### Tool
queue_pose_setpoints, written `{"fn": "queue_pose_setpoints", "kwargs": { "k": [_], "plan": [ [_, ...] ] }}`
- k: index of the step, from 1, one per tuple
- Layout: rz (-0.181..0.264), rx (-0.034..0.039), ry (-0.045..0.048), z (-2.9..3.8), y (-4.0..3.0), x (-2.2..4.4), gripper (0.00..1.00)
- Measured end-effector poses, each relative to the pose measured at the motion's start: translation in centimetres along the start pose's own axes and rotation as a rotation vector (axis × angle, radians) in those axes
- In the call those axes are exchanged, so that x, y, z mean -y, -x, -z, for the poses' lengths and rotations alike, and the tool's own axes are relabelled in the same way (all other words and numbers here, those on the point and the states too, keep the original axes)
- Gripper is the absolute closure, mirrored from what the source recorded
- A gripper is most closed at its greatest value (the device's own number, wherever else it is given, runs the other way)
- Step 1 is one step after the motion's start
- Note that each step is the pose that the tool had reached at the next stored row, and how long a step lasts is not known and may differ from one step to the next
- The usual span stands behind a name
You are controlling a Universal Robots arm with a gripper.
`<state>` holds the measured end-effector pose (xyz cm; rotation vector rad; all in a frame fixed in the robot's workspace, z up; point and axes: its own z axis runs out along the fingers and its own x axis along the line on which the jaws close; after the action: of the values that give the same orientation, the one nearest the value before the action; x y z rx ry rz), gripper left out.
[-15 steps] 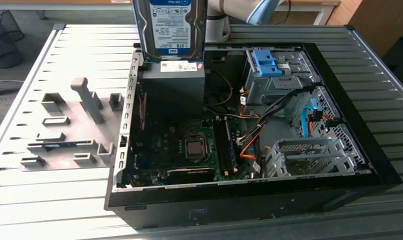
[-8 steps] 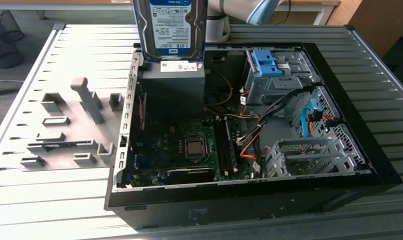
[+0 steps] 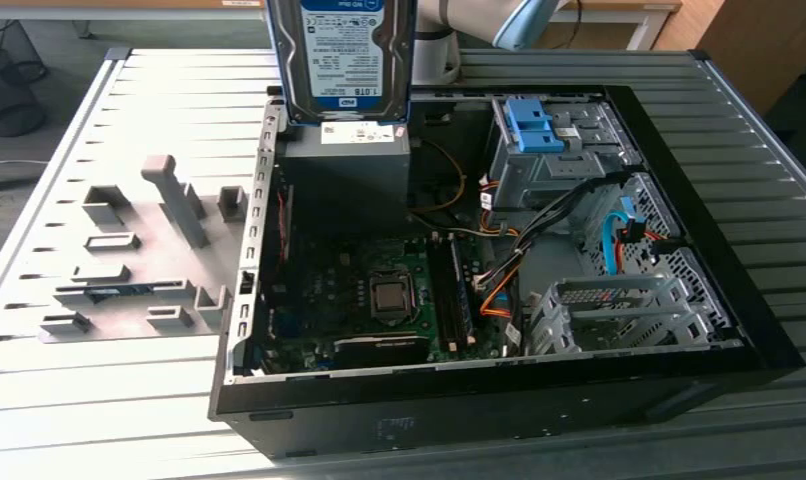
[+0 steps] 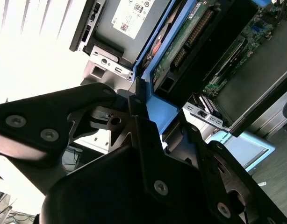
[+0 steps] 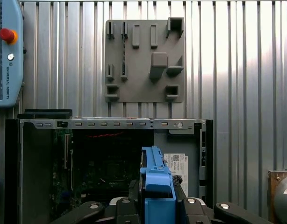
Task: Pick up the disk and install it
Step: 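Pick up the disk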
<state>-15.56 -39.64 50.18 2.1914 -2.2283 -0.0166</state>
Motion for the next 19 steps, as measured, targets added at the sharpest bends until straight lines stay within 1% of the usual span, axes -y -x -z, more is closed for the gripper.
{"fn": "queue_pose_setpoints", "kwargs": {
  "k": [5, 7, 12, 15, 17, 19],
  "plan": [
    [0.0, -0.0001, 0.0, 0.0, -0.06, 0.03, 0.64],
    [0.0, 0.0, -0.0001, -0.01, -0.3, 0.02, 0.64],
    [0.0, 0.0, -0.0001, -0.02, -1.15, 0.03, 0.64],
    [0.0, -0.0005, 0.0, -0.03, -1.38, 0.07, 0.64],
    [0.0, -0.0006, -0.0001, -0.04, -1.4, 0.23, 0.64],
    [0.0, -0.0007, -0.0001, -0.04, -1.41, 0.56, 0.64]
  ]
}}
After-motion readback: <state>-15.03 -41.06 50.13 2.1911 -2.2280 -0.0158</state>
